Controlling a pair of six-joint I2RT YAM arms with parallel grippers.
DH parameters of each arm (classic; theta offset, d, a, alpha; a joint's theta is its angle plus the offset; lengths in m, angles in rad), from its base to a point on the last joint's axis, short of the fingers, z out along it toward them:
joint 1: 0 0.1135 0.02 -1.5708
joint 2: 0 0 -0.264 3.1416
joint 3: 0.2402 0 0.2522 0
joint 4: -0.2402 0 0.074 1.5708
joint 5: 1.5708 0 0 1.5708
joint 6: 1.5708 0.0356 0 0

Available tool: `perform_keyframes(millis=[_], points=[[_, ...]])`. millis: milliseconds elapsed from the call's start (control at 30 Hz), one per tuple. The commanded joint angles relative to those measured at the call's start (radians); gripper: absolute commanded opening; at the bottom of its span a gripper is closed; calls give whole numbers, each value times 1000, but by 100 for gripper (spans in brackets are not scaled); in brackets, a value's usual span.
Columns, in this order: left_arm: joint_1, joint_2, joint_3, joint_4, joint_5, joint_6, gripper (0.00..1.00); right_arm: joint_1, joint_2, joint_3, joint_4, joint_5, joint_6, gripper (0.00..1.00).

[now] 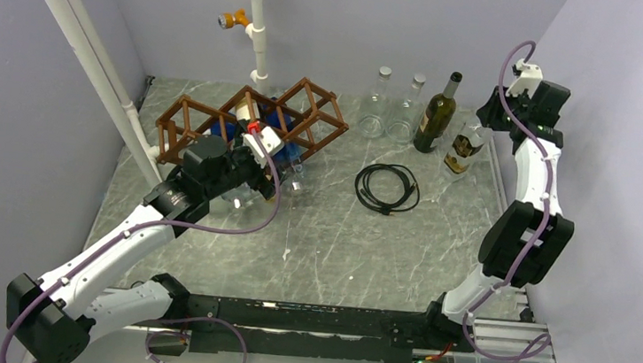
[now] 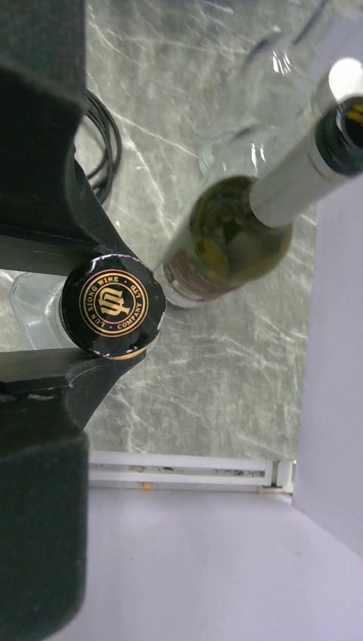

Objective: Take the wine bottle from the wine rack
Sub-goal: Place the wine bottle at the center of the board.

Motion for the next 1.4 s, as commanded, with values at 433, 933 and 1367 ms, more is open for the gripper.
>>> perform_keyframes(millis=[433, 933, 1367], points=[[5, 15, -3, -11, -24, 39, 100, 65, 102, 204, 256, 256, 137, 0], [5, 25, -4, -14, -6, 50, 99, 92, 171, 258, 285, 343, 191, 0], [5, 19, -5, -13, -4, 55, 100, 110, 167, 199, 294, 333, 169, 11]])
